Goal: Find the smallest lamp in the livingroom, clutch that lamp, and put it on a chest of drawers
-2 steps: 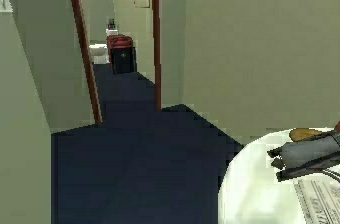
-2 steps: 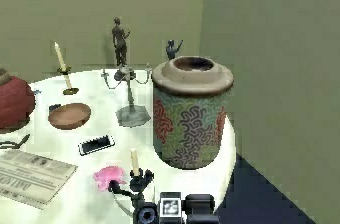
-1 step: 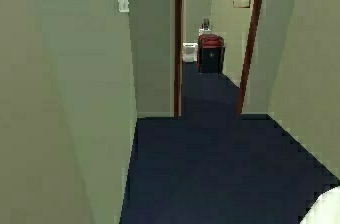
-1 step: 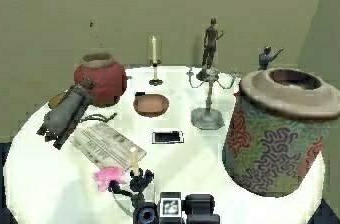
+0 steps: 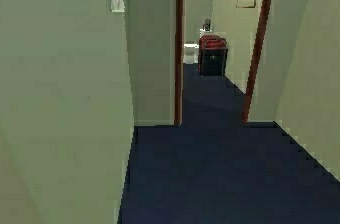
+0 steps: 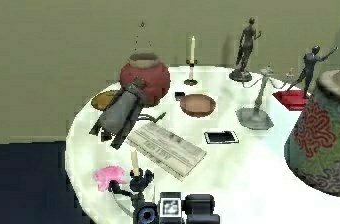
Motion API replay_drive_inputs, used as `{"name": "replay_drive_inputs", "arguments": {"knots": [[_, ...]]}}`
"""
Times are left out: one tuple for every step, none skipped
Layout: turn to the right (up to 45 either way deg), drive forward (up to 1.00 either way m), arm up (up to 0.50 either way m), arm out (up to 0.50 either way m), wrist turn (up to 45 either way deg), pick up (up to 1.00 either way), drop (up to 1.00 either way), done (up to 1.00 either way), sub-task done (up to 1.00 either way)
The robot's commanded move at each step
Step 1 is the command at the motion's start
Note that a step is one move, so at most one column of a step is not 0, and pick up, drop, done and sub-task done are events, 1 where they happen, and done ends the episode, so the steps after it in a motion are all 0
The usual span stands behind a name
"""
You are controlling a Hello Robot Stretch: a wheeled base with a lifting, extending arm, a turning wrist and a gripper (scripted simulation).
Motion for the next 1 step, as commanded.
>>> {"name": "replay_drive_inputs", "arguments": {"knots": [[12.0, 0.0, 0.0, 0.0, 0.0, 0.0, 0.0, 0.0, 0.0]]}}
